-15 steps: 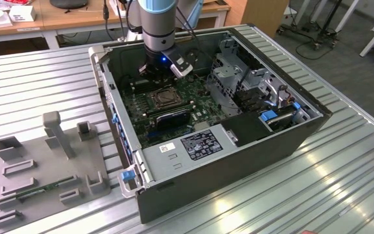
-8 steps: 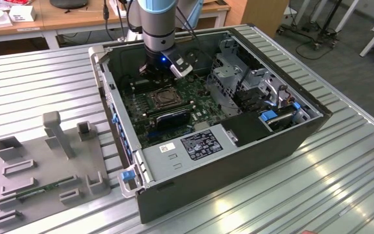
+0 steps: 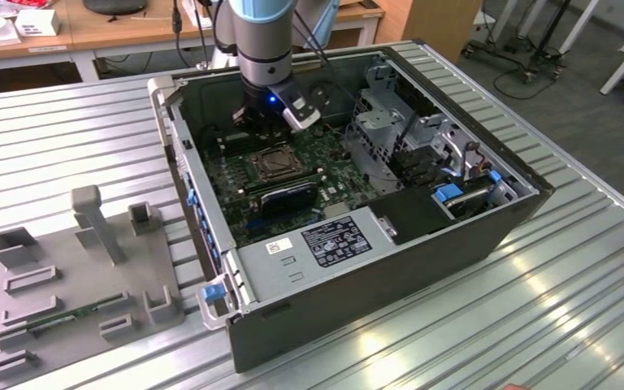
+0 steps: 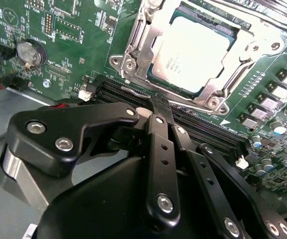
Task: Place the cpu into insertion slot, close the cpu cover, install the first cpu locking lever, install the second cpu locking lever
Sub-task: 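Install the first cpu locking lever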
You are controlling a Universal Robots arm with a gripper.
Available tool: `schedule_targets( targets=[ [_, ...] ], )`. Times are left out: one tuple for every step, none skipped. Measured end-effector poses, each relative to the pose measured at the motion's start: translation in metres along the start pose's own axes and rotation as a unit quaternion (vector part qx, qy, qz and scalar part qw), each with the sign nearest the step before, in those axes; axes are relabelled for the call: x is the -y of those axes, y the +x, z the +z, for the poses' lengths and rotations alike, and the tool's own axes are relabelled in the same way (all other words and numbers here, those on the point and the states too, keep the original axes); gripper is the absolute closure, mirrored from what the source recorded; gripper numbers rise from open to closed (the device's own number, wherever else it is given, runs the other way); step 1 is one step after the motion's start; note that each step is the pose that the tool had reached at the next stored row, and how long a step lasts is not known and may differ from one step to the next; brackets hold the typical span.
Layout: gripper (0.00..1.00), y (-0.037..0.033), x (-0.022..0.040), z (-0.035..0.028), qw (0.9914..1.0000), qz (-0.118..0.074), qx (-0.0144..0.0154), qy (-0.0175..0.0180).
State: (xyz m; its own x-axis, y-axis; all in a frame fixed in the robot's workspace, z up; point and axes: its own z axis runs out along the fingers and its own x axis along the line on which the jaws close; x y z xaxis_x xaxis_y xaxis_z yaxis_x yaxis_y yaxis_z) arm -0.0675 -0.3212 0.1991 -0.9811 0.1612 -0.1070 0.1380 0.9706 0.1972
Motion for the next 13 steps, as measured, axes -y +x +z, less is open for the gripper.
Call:
schedule_targets(
  targets=[
    [0.89, 0.0, 0.0, 0.0, 0.99999, 0.004, 0.0007, 0.0004],
    [0.89, 0.0, 0.0, 0.0, 0.99999, 0.005, 0.001, 0.0006],
    [0.89, 0.0, 0.0, 0.0001, 0.99998, 0.006, 0.0011, 0.0006],
    [0.89, 0.0, 0.0, 0.0001, 0.99998, 0.006, 0.0011, 0.0006],
    [0.89, 0.0, -0.0002, 0.0001, 0.99998, 0.006, 0.0011, 0.0007],
    [0.89, 0.0001, -0.0006, 0.0002, 0.99998, 0.006, 0.0012, 0.0007],
    [0.89, 0.0002, -0.0009, 0.0002, 0.99998, 0.006, 0.0012, 0.0007],
    [0.89, 0.0002, -0.0014, 0.0003, 0.99998, 0.006, 0.0012, 0.0007],
    [0.89, 0.0003, -0.0018, 0.0004, 0.99998, 0.006, 0.0012, 0.0007],
    [0.89, 0.0004, -0.0022, 0.0005, 0.99998, 0.006, 0.0012, 0.0007],
    [0.89, 0.0005, -0.0026, 0.0005, 0.99998, 0.006, 0.0013, 0.0007],
    [0.89, 0.0005, -0.0029, 0.0006, 0.99998, 0.007, 0.0013, 0.0008],
    [0.89, 0.0005, -0.0029, 0.0006, 0.99998, 0.007, 0.0013, 0.0007]
  ],
)
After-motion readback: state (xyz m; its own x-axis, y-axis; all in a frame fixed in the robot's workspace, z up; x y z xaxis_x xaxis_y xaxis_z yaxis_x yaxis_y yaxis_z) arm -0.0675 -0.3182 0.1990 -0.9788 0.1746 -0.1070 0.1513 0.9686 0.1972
